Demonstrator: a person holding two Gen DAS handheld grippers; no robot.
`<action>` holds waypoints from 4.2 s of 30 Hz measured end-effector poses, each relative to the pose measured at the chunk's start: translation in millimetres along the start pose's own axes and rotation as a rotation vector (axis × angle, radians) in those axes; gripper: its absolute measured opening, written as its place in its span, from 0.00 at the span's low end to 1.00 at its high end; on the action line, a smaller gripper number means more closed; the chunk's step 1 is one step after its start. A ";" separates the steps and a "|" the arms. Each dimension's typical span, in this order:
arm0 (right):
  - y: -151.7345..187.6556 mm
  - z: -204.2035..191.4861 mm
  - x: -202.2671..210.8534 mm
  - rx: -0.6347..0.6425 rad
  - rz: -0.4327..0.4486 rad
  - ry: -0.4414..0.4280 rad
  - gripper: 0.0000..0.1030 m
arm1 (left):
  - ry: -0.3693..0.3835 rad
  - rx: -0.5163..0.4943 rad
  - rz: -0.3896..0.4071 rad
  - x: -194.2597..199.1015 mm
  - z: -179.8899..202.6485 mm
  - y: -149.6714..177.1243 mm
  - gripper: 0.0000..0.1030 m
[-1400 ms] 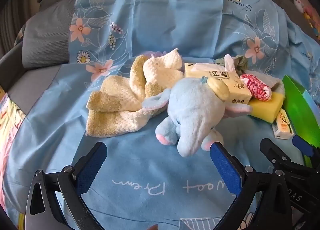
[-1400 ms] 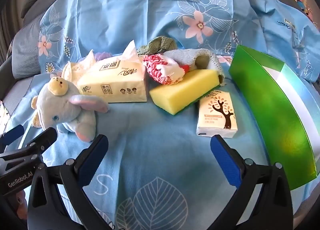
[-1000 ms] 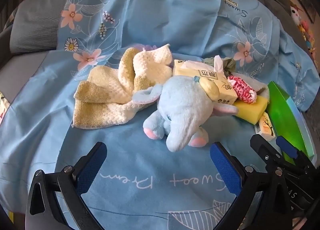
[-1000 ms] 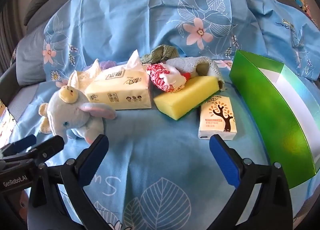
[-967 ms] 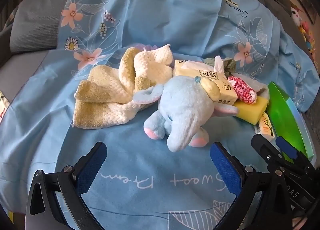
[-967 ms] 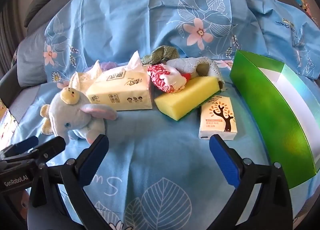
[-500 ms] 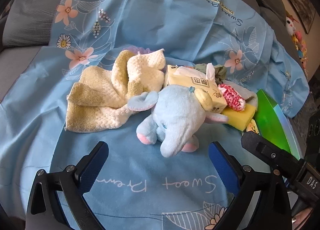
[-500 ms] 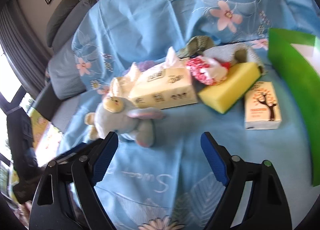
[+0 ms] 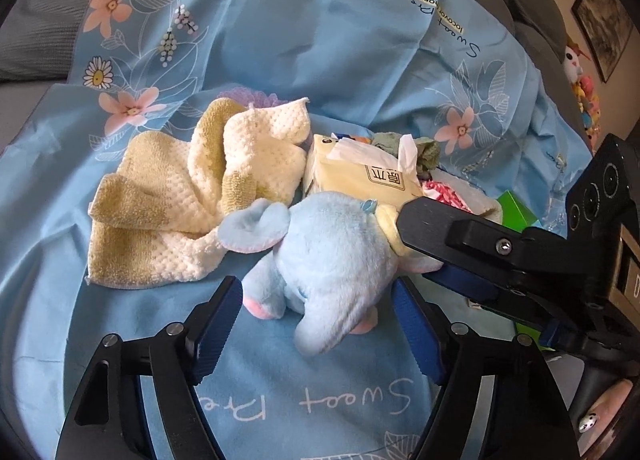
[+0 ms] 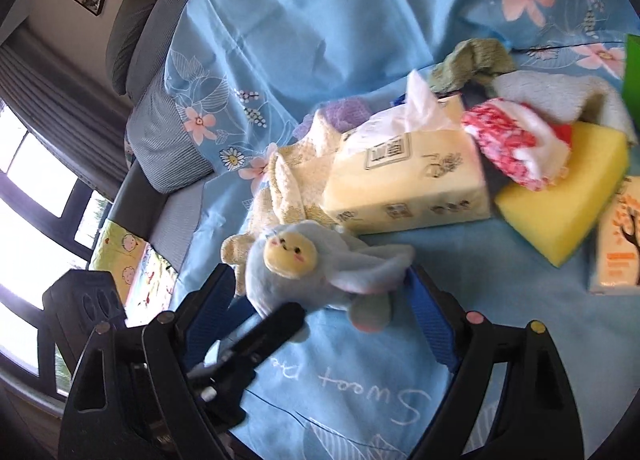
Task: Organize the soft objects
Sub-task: 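Close the right gripper on the blue plush elephant and lift it, then carry the elephant with the right gripper over the green box and lower it, then open the right gripper to drop the elephant into the box, then move the right gripper to the cream knitted towel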
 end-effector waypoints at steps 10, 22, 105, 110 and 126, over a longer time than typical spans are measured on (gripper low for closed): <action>-10.6 2.7 -36.2 -0.011 -0.080 0.003 0.85 | 0.091 0.022 -0.040 -24.6 1.4 -7.1 0.56; -3.0 8.7 -1.6 -0.011 0.018 -0.079 0.68 | 0.088 -0.123 -0.007 -5.7 45.8 -4.9 0.53; -1.3 43.3 117.5 -0.008 0.209 0.257 0.99 | -0.177 -0.024 0.033 19.2 15.2 -26.9 0.72; -6.7 -4.8 57.0 0.087 0.104 0.182 0.96 | -0.240 0.121 0.020 18.0 -42.3 -31.7 0.72; -54.0 -86.0 -107.0 0.081 -0.220 0.195 0.82 | -0.187 0.332 -0.062 -8.4 -111.7 -46.7 0.72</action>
Point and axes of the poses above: each gripper's, at about its wrist camera, not at the fingertips, and x roughly against the way its jaws point, z to its right, y to its underside, the point moved 1 cm from there along -x, roughly the way its jaws point, and after that the axes turned 4 degrees about y, right-handed, at the moved point
